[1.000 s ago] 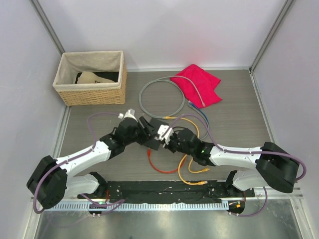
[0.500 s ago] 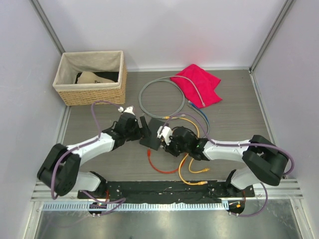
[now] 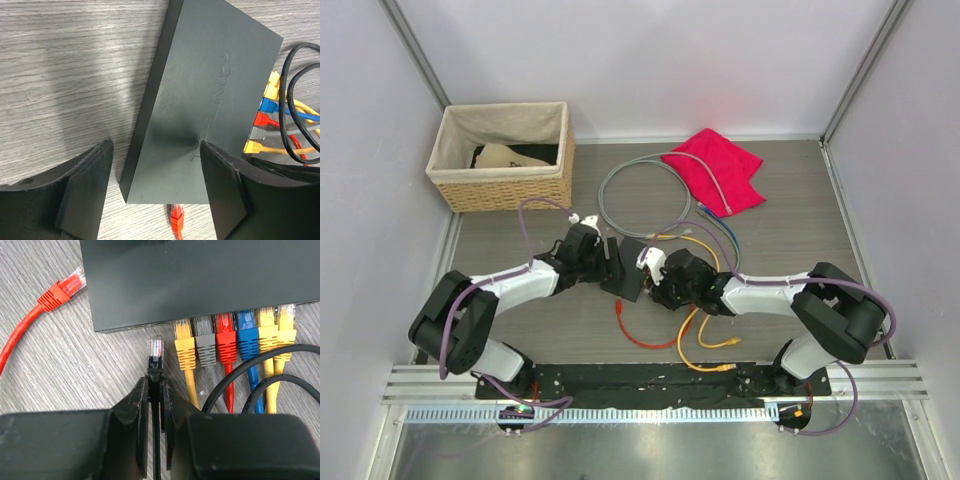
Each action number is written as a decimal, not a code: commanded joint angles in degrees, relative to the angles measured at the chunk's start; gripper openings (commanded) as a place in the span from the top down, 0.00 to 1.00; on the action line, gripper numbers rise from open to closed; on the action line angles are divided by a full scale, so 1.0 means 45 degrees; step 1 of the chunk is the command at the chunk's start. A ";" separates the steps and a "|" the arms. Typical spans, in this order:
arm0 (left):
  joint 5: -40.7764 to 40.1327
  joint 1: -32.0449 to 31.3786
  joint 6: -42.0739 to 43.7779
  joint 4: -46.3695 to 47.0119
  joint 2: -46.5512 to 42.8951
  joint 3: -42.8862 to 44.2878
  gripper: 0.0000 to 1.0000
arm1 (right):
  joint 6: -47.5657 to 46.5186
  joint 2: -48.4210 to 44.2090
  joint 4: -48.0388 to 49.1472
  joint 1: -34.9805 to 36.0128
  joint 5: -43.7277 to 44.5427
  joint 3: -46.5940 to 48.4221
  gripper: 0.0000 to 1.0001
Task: Insert the plug into the switch port
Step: Insert the connector into the switch port.
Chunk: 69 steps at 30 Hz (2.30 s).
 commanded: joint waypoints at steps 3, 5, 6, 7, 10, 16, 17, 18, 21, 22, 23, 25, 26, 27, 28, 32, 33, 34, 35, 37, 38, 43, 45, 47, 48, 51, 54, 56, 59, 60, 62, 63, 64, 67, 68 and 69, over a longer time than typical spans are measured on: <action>0.0166 0.0008 0.0364 -0.0434 0.0491 0.0032 0.28 | 0.0464 0.0159 0.1082 -0.0133 -0.0072 0.0411 0.99; 0.0263 0.0008 0.0364 -0.0454 0.0530 0.0052 0.29 | 0.0503 0.0140 0.1335 -0.0152 -0.0033 0.0391 0.99; 0.0322 0.0008 0.0384 -0.0415 0.0569 0.0071 0.30 | 0.0484 0.0120 0.1414 -0.0152 -0.0014 0.0352 0.99; 0.0380 0.0008 0.0384 -0.0415 0.0589 0.0071 0.30 | 0.0464 0.0120 0.1472 -0.0133 -0.0014 0.0352 0.99; 0.0556 0.0008 0.0384 -0.0375 0.0648 0.0091 0.31 | 0.0406 0.0120 0.1571 -0.0152 -0.0033 0.0371 0.99; 0.0927 0.0008 0.0403 -0.0317 0.0745 0.0169 0.32 | 0.0347 0.0295 0.1570 -0.0152 -0.0169 0.0430 0.99; 0.1005 0.0008 0.0403 -0.0240 0.0765 0.0169 0.32 | 0.0308 0.0315 0.1590 -0.0152 -0.0170 0.0430 0.99; 0.1141 0.0008 0.0384 -0.0219 0.0804 0.0169 0.32 | 0.0288 0.0335 0.1552 -0.0152 -0.0228 0.0449 0.99; 0.1473 0.0008 0.0286 -0.0102 0.0882 0.0149 0.32 | 0.0288 0.0315 0.1687 -0.0152 -0.0248 0.0430 0.99; 0.1513 0.0008 0.0286 -0.0083 0.0902 0.0169 0.33 | 0.0288 0.0277 0.1727 -0.0152 -0.0267 0.0391 0.99; 0.1572 0.0008 0.0305 -0.0063 0.0940 0.0169 0.33 | 0.0288 0.0237 0.1843 -0.0133 -0.0248 0.0372 0.99; 0.1689 0.0008 0.0286 -0.0063 0.0980 0.0150 0.34 | 0.0249 0.0140 0.1961 -0.0152 -0.0248 0.0333 0.99; 0.1767 0.0008 0.0267 -0.0063 0.1038 0.0169 0.35 | 0.0211 0.0101 0.2058 -0.0152 -0.0248 0.0313 0.99; 0.1826 0.0008 0.0247 -0.0063 0.1058 0.0169 0.35 | 0.0055 0.0062 0.2175 -0.0133 -0.0248 0.0236 0.99; 0.2020 -0.0011 0.0247 -0.0063 0.1097 0.0169 0.35 | -0.0062 0.0023 0.2292 -0.0152 -0.0229 0.0196 0.99; 0.2333 -0.0030 0.0091 -0.0121 0.1214 0.0149 0.37 | -0.0609 -0.0133 0.2915 -0.0152 -0.0131 0.0021 0.99; 0.2412 -0.0031 0.0013 -0.0160 0.1253 0.0130 0.37 | -0.0765 -0.0173 0.3131 -0.0094 -0.0092 -0.0173 0.99; 0.2470 -0.0031 -0.0026 -0.0161 0.1273 0.0130 0.37 | -0.0979 -0.0212 0.3346 -0.0055 0.0140 -0.0291 0.99; 0.2587 -0.0050 -0.0046 -0.0238 0.1312 0.0111 0.37 | -0.1117 -0.0251 0.3735 0.0100 0.0278 -0.0370 0.99; 0.2607 -0.0070 -0.0163 -0.0316 0.1389 0.0130 0.37 | -0.1371 -0.0310 0.4108 0.0334 0.0938 -0.0643 0.99; 0.2608 -0.0070 -0.0182 -0.0452 0.1429 0.0130 0.38 | -0.1623 -0.0349 0.4496 0.0471 0.1137 -0.0799 0.99; 0.2491 -0.0070 -0.0182 -0.0785 0.1566 0.0208 0.39 | -0.2386 -0.0446 0.5534 0.1409 0.2758 -0.1171 0.99; 0.2471 -0.0070 -0.0125 -0.0864 0.1605 0.0247 0.39 | -0.2504 -0.0466 0.5964 0.1527 0.2974 -0.1327 0.99; 0.2548 -0.0070 -0.0066 -0.0844 0.1624 0.0267 0.39 | -0.2485 -0.0349 0.5985 0.1566 0.3013 -0.1211 0.99; 0.2588 -0.0089 -0.0046 -0.0864 0.1644 0.0267 0.39 | -0.2485 -0.0330 0.5965 0.1567 0.2975 -0.1152 0.99; 0.2686 -0.0206 -0.0007 -0.0864 0.1683 0.0267 0.41 | -0.2582 -0.0232 0.5868 0.1606 0.2780 -0.0918 0.99; 0.2744 -0.0459 0.0013 -0.0942 0.1683 0.0267 0.41 | -0.2699 -0.0115 0.5439 0.1606 0.2468 -0.0372 0.99; 0.2783 -0.0635 0.0032 -0.0961 0.1663 0.0247 0.41 | -0.2875 0.0002 0.5166 0.1644 0.2272 0.0056 0.99; 0.2783 -0.1064 0.0129 -0.1098 0.1702 0.0228 0.41 | -0.3031 0.0158 0.4892 0.1664 0.1882 0.0720 0.99; 0.2783 -0.1182 0.0169 -0.1156 0.1703 0.0208 0.41 | -0.3013 0.0256 0.4736 0.1664 0.1765 0.0955 0.99; 0.2744 -0.1493 0.0227 -0.1254 0.1722 0.0208 0.41 | -0.3090 0.0354 0.4598 0.1684 0.1550 0.1462 0.99; 0.2802 -0.1631 0.0208 -0.1235 0.1741 0.0189 0.41 | -0.3110 0.0490 0.4598 0.1703 0.1529 0.1601 0.99; 0.2803 -0.1748 0.0208 -0.1235 0.1722 0.0208 0.41 | -0.3129 0.0549 0.4695 0.1703 0.1491 0.1718 0.99; 0.3017 -0.2120 0.0130 -0.1177 0.1683 0.0150 0.41 | -0.3246 0.0880 0.4967 0.1703 0.1645 0.2167 0.99; 0.3172 -0.2178 0.0072 -0.1138 0.1644 0.0111 0.41 | -0.3247 0.0920 0.5104 0.1684 0.1878 0.2284 0.99; 0.3387 -0.2218 0.0013 -0.1041 0.1625 0.0052 0.41 | -0.3170 0.0959 0.5241 0.1703 0.1939 0.2324 0.99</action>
